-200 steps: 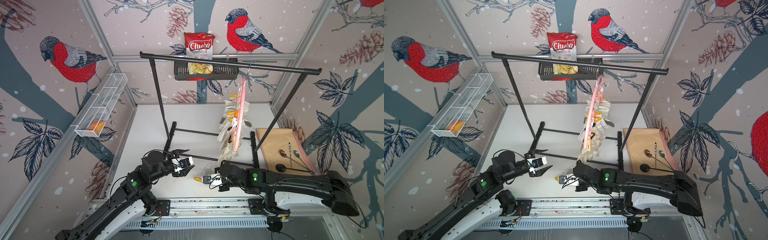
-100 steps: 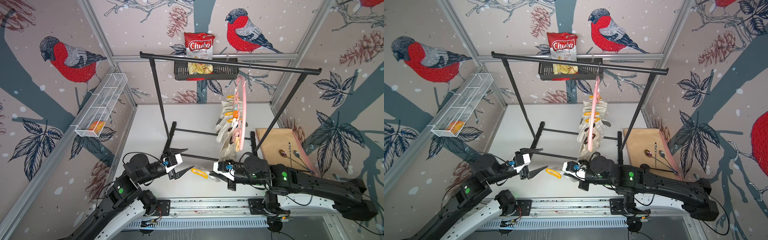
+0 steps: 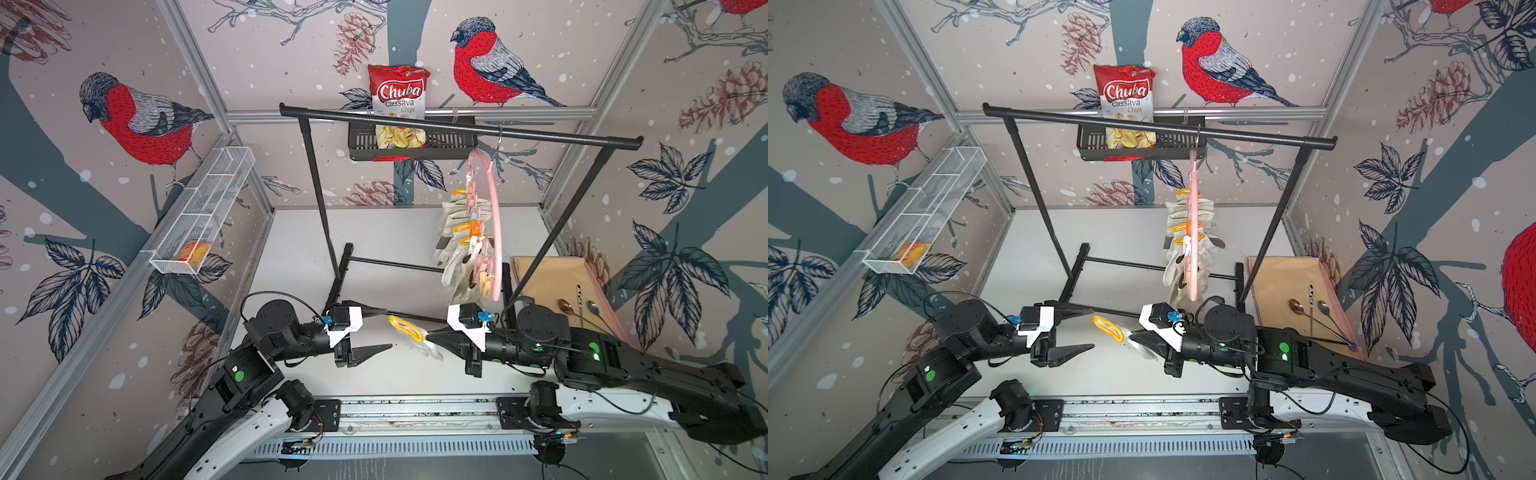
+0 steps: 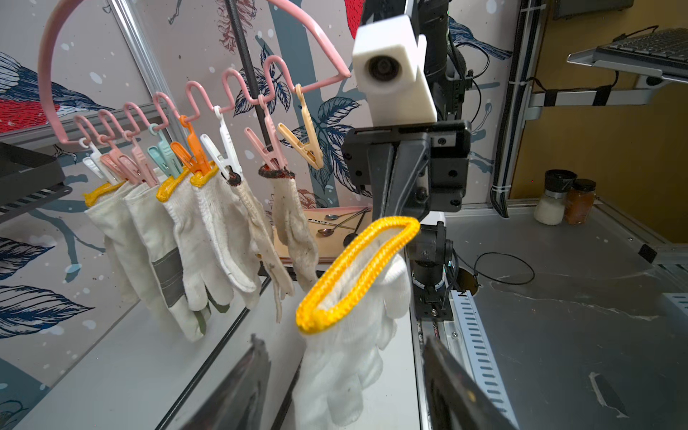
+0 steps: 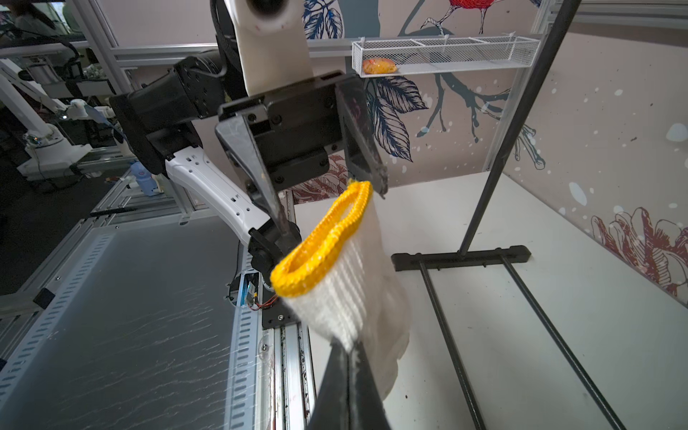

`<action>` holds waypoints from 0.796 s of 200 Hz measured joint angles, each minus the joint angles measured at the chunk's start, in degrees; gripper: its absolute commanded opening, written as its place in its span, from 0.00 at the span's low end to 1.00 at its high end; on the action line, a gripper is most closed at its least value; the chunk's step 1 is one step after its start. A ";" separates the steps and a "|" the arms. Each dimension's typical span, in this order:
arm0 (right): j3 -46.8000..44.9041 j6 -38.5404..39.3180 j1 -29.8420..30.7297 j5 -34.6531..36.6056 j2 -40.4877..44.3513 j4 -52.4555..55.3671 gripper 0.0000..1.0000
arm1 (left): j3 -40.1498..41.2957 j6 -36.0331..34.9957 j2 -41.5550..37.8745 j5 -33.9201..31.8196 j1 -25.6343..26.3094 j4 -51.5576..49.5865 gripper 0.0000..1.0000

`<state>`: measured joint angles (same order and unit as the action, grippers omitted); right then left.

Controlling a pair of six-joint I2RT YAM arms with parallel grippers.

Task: Clip the gloves onto a hanger to dry
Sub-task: Pick up the glove from the center of the board.

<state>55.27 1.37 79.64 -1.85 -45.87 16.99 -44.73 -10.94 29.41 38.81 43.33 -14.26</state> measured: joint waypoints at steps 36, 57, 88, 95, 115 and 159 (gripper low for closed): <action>1.31 -0.07 0.98 0.02 -0.74 -0.15 0.00 | 1.73 1.62 1.79 -0.02 0.00 4.79 0.65; 1.73 -0.04 1.66 0.15 -0.87 -0.22 0.00 | 1.75 1.95 3.04 0.02 0.00 7.54 0.64; 1.77 -0.04 2.10 0.59 -0.87 -0.24 0.00 | 1.73 2.69 4.00 0.22 0.00 10.34 0.52; 1.77 -0.04 2.16 0.61 -0.81 -0.24 0.00 | 1.66 3.19 4.13 0.46 0.00 10.58 0.46; 1.77 -0.04 2.40 1.40 -0.55 -0.35 0.00 | 1.03 3.61 4.76 1.99 0.00 10.95 0.23; 1.44 -0.02 2.45 2.51 -0.57 -0.87 0.00 | 0.35 4.09 5.51 4.44 0.00 10.95 0.00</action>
<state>56.71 1.34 82.08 0.67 -46.44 16.12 -44.38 -6.85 34.92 43.24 43.33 -3.31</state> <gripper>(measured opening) 0.053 0.079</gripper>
